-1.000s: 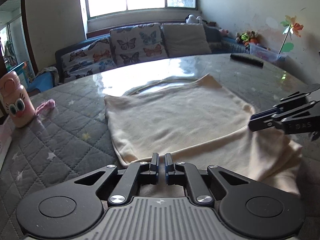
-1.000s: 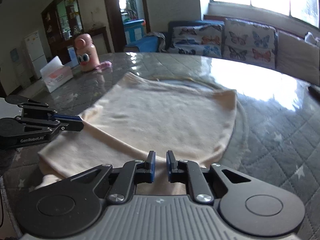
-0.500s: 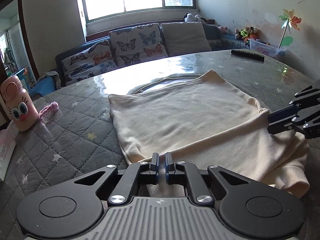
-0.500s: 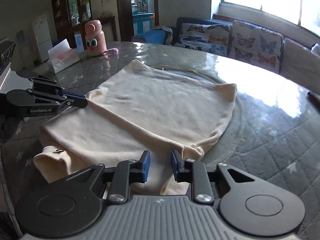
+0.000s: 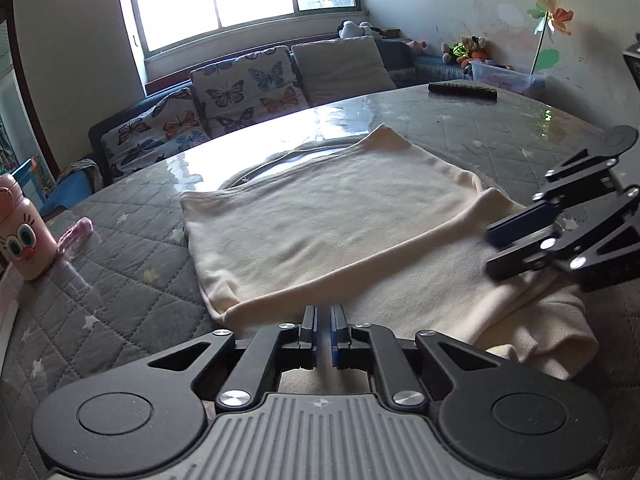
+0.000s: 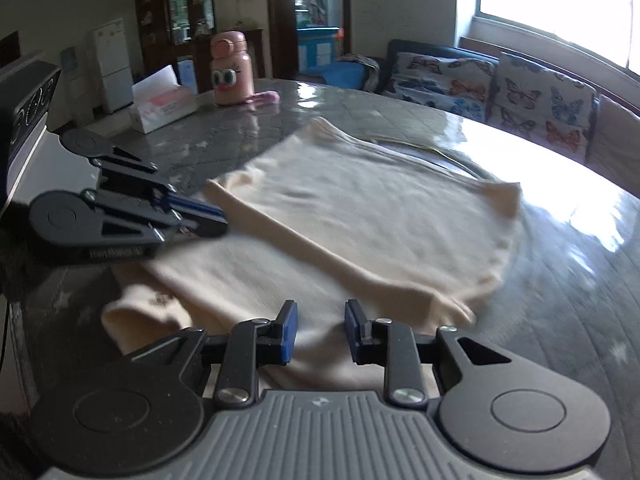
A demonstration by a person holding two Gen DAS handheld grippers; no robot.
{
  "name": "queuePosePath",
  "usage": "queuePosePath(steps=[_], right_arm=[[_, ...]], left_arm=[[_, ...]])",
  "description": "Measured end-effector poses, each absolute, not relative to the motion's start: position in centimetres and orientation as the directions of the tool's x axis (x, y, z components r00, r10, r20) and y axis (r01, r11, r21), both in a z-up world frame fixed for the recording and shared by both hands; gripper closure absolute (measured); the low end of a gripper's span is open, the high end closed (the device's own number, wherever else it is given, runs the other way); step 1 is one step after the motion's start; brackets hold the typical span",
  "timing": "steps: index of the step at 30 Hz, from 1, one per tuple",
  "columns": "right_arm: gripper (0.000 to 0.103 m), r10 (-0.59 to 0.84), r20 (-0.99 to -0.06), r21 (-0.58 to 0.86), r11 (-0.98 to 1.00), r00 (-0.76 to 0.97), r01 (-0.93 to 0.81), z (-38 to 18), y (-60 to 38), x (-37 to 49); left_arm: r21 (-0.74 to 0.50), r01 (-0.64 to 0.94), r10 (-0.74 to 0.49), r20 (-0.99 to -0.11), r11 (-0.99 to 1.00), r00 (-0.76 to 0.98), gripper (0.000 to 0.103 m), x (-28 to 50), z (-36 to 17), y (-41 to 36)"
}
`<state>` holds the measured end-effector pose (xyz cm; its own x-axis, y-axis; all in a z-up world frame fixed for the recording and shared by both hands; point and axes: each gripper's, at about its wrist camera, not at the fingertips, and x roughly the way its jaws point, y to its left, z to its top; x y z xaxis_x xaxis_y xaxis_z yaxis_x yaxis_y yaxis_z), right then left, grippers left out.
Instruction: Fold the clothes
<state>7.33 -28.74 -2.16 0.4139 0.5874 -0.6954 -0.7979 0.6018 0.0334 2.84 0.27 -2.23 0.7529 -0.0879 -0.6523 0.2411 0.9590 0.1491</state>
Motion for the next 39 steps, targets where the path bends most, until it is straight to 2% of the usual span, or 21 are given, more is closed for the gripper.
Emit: queuePosePath(steps=[8, 10, 12, 14, 16, 18, 22, 27, 29, 30, 32, 37, 39], right_arm=[[0.074, 0.578, -0.693, 0.074, 0.652, 0.431, -0.755, -1.4, -33.1, 6.3], [0.074, 0.585, -0.683, 0.076, 0.652, 0.437, -0.755, -1.1, -33.2, 6.1], [0.074, 0.601, -0.669, 0.085, 0.647, 0.438, -0.758, -0.7, -33.2, 6.0], [0.074, 0.589, -0.681, 0.074, 0.647, 0.435, -0.759, -1.1, -33.1, 6.1], [0.073, 0.574, -0.695, 0.065, 0.650, 0.433, -0.757, -1.5, -33.0, 6.2], [0.073, 0.582, -0.691, 0.078, 0.650, 0.429, -0.756, -1.2, -33.3, 6.1], [0.067, 0.597, -0.681, 0.082, 0.637, 0.424, -0.766, -0.5, -33.8, 5.6], [0.059, 0.581, -0.700, 0.042, 0.614, 0.416, -0.788, -0.4, -33.9, 4.8], [0.054, 0.576, -0.705, 0.017, 0.598, 0.415, -0.801, -0.3, -34.1, 4.3], [0.053, 0.573, -0.707, -0.001, 0.587, 0.416, -0.810, -0.2, -34.1, 3.9], [0.050, 0.574, -0.708, -0.016, 0.570, 0.412, -0.821, 0.0, -34.2, 3.5], [0.043, 0.591, -0.703, -0.065, 0.499, 0.395, -0.864, 0.0, -33.6, 2.3], [0.035, 0.602, -0.697, -0.079, 0.475, 0.389, -0.876, -0.3, -33.1, 2.0]], left_arm=[[0.185, 0.275, -0.093, -0.648, 0.943, 0.756, 0.091, 0.4, -1.1, 0.5], [0.211, 0.300, -0.099, -0.643, 0.930, 0.760, 0.081, -1.0, -0.6, 0.5], [0.241, 0.327, -0.105, -0.639, 0.914, 0.762, 0.074, -2.5, -0.3, 0.5], [0.268, 0.357, -0.111, -0.639, 0.895, 0.761, 0.072, -3.8, -0.2, 0.3], [0.294, 0.391, -0.122, -0.644, 0.872, 0.755, 0.064, -5.0, -0.4, 0.1], [0.327, 0.427, -0.130, -0.647, 0.843, 0.751, 0.060, -5.9, -1.0, -0.4], [0.381, 0.481, -0.152, -0.637, 0.790, 0.755, 0.058, -6.7, -2.2, -2.2], [0.397, 0.511, -0.200, -0.607, 0.763, 0.769, 0.058, -6.3, -3.1, -4.0], [0.380, 0.509, -0.214, -0.598, 0.772, 0.772, 0.072, -5.7, -3.1, -4.1], [0.369, 0.507, -0.220, -0.596, 0.779, 0.772, 0.083, -5.4, -3.0, -4.1], [0.344, 0.489, -0.222, -0.588, 0.801, 0.778, 0.091, -4.6, -2.5, -3.8], [0.252, 0.427, -0.221, -0.573, 0.869, 0.789, 0.093, -2.3, -1.0, -2.4], [0.234, 0.414, -0.220, -0.571, 0.880, 0.791, 0.093, -1.4, -0.6, -2.1]])
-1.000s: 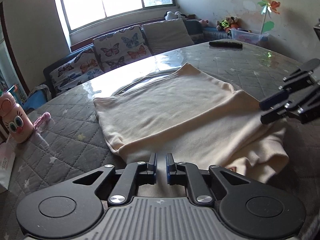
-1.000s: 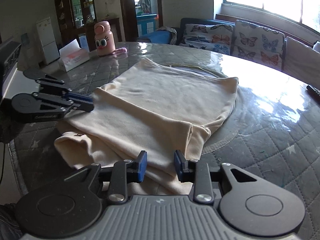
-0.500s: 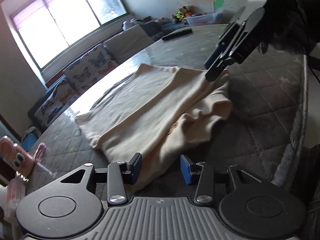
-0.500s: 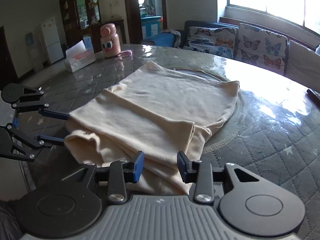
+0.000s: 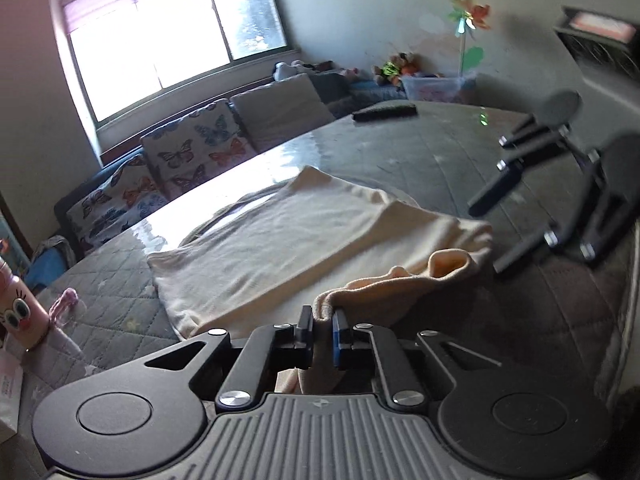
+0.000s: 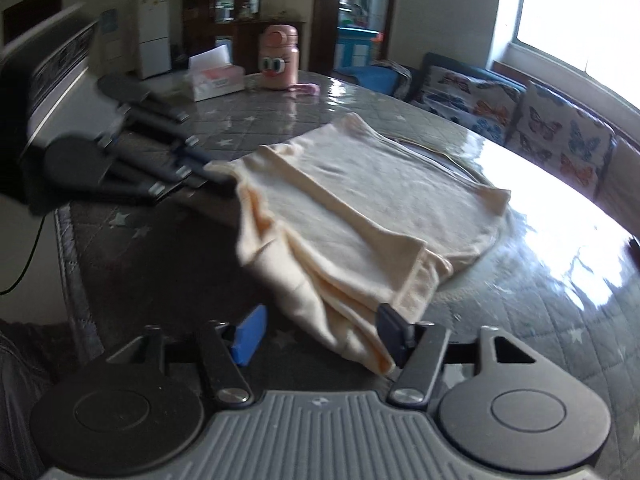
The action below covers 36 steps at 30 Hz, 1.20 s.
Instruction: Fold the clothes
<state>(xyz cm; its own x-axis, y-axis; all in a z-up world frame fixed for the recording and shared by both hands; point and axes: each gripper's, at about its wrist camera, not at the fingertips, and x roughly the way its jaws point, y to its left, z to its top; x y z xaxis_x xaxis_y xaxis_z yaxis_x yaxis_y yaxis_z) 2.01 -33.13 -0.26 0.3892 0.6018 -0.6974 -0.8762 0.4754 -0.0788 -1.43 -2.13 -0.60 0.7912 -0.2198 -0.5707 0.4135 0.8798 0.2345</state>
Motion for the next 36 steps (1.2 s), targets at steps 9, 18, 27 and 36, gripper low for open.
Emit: queuePosePath(steps=[9, 18, 27, 36], right_arm=[[0.052, 0.633, -0.666, -0.101, 0.447, 0.394, -0.889, -1.5, -29.6, 3.7], [0.088, 0.660, -0.681, 0.077, 0.493, 0.316, -0.866, -0.5, -29.6, 6.8], [0.090, 0.681, -0.655, 0.121, 0.521, 0.327, -0.845, 0.6, -29.6, 7.6], [0.093, 0.696, -0.626, 0.132, 0.540, 0.352, -0.832, 1.1, -30.4, 6.3]], left_arm=[[0.191, 0.406, -0.232, -0.578, 0.894, 0.782, 0.093, -0.4, -0.3, -1.4], [0.239, 0.430, -0.226, -0.583, 0.871, 0.781, 0.061, -3.7, -1.2, -1.1], [0.376, 0.429, -0.148, -0.586, 0.822, 0.797, 0.061, -4.1, -3.2, -1.3], [0.370, 0.418, -0.164, -0.554, 0.830, 0.816, 0.097, -4.7, -1.5, -0.2]])
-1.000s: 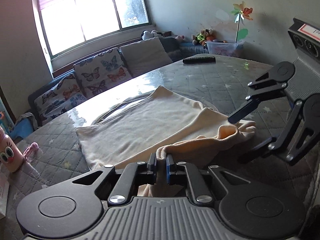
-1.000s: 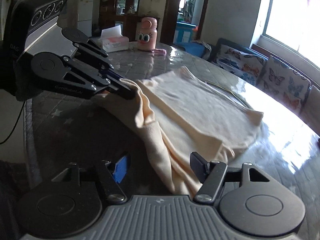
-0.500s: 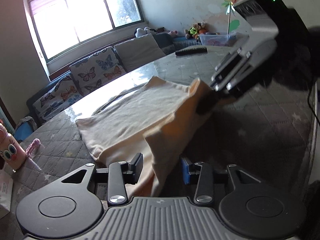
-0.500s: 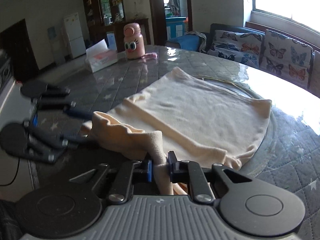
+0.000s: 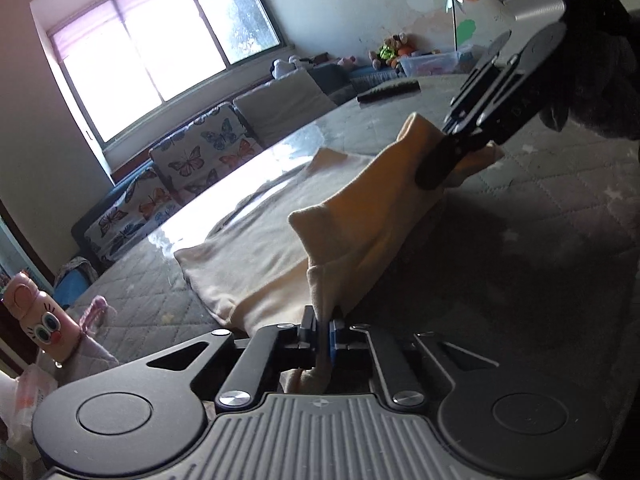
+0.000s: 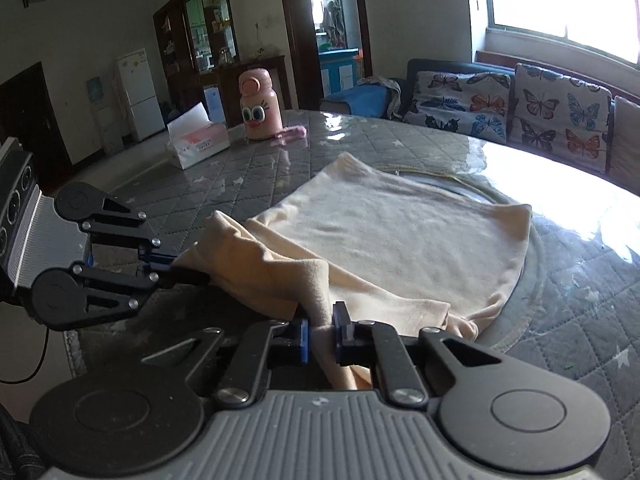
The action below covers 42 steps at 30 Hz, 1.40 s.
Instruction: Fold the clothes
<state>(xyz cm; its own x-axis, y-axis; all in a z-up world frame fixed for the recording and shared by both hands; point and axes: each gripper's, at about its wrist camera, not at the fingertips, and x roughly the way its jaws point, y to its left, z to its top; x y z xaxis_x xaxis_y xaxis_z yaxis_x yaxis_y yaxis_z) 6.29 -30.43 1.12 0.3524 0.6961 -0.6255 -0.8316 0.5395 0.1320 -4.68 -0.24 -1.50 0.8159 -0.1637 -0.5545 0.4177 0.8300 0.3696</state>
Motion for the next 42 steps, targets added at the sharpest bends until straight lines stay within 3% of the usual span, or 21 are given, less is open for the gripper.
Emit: queuePosePath(steps=[17, 26, 33, 38, 42], right_arm=[[0.093, 0.766, -0.604, 0.142, 0.377, 0.222, -0.915, 6.7, -34.1, -4.9], [0.093, 0.761, -0.587, 0.131, 0.424, 0.275, -0.896, 7.5, -32.5, -1.1], [0.093, 0.723, -0.622, 0.155, 0.491, 0.301, -0.857, 6.2, -29.5, 5.7], [0.092, 0.675, -0.665, 0.203, 0.574, 0.318, -0.794, 2.3, -27.3, 10.6], [0.083, 0.649, -0.685, 0.236, 0.628, 0.332, -0.741, -0.8, -26.9, 12.5]], left_arm=[[0.262, 0.474, -0.262, -0.569, 0.841, 0.779, 0.097, -16.0, 5.0, -0.3], [0.214, 0.426, -0.255, -0.543, 0.879, 0.800, 0.097, -9.7, 5.5, 1.5], [0.182, 0.399, -0.221, -0.598, 0.899, 0.771, 0.097, -1.6, 2.7, 3.0], [0.141, 0.338, -0.173, -0.644, 0.931, 0.745, 0.092, 2.7, -0.4, 4.0], [0.123, 0.287, -0.137, -0.661, 0.950, 0.738, 0.081, 3.9, -1.7, 4.6]])
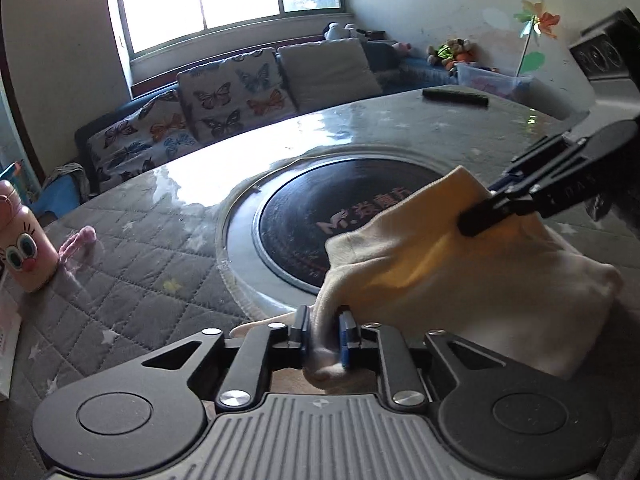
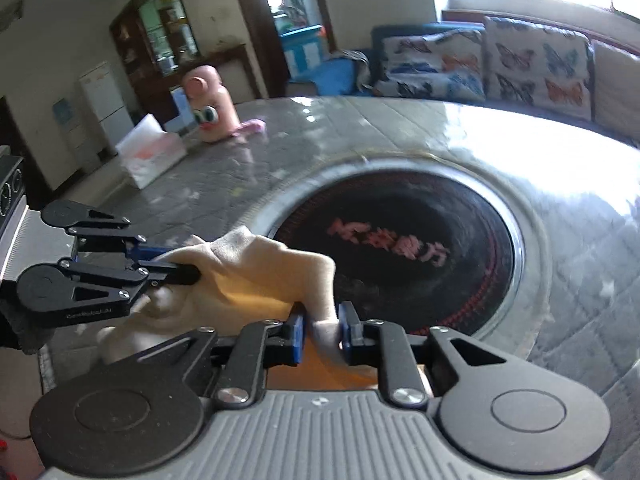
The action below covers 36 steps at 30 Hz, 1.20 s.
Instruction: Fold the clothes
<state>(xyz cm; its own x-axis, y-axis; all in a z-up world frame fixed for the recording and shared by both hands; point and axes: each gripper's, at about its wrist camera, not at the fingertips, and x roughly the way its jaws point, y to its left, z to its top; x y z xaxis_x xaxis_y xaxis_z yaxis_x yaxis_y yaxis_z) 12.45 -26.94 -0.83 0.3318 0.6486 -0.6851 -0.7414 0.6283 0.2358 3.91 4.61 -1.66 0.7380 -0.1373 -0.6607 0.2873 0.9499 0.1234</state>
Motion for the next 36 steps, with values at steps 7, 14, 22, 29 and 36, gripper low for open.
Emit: queuePosePath(steps=[7, 14, 22, 29, 36], right_arm=[[0.056, 0.642, -0.647, 0.264, 0.695, 0.412, -0.669, -1.0, -30.8, 12.4], [0.059, 0.609, -0.668, 0.286, 0.741, 0.428, -0.608, -1.4, -34.6, 10.9], [0.072, 0.585, -0.673, 0.297, 0.774, 0.453, -0.559, -2.6, -34.7, 11.1], [0.098, 0.541, -0.655, 0.213, 0.802, 0.528, -0.558, -2.4, -33.6, 10.1], [0.098, 0.494, -0.672, 0.159, 0.824, 0.552, -0.544, -2.7, -33.2, 10.4]], left_arm=[[0.100, 0.212, -0.098, -0.648, 0.972, 0.755, 0.054, 3.8, -1.1, 6.0], [0.093, 0.119, -0.038, -0.615, 0.989, 0.788, 0.046, 2.8, 0.0, 7.5], [0.085, 0.003, 0.046, -0.570, 0.996, 0.820, 0.056, 1.1, 2.2, 8.6], [0.006, 0.144, -0.114, -0.572, 0.990, 0.812, 0.078, 0.3, 2.7, 5.8], [0.016, 0.142, -0.097, -0.650, 0.990, 0.753, 0.081, 3.2, -0.6, 5.3]])
